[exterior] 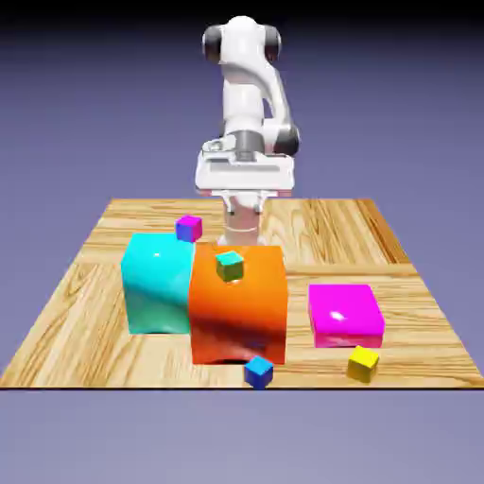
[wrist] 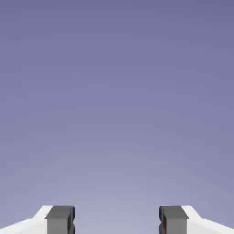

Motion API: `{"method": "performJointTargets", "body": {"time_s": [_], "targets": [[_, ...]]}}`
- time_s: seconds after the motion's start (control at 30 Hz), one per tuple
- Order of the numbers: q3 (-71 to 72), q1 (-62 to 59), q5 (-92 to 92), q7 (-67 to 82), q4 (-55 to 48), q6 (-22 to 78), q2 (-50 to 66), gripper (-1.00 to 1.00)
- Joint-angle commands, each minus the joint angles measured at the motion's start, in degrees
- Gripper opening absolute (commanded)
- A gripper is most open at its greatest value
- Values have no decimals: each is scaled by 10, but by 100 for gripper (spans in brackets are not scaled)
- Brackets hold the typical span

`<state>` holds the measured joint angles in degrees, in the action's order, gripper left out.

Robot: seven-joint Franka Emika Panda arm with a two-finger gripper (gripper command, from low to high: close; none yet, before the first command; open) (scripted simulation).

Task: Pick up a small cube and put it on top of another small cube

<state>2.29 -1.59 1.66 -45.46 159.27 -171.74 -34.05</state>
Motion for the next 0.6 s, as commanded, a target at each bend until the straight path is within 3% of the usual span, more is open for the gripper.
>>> {"method": "performJointTargets", "body": {"time_s": [0.0, 0.57], "targets": [[19, -19, 14, -25, -14, 19, -12, 0], [342, -340, 248, -449, -258, 338, -208, 0]]}}
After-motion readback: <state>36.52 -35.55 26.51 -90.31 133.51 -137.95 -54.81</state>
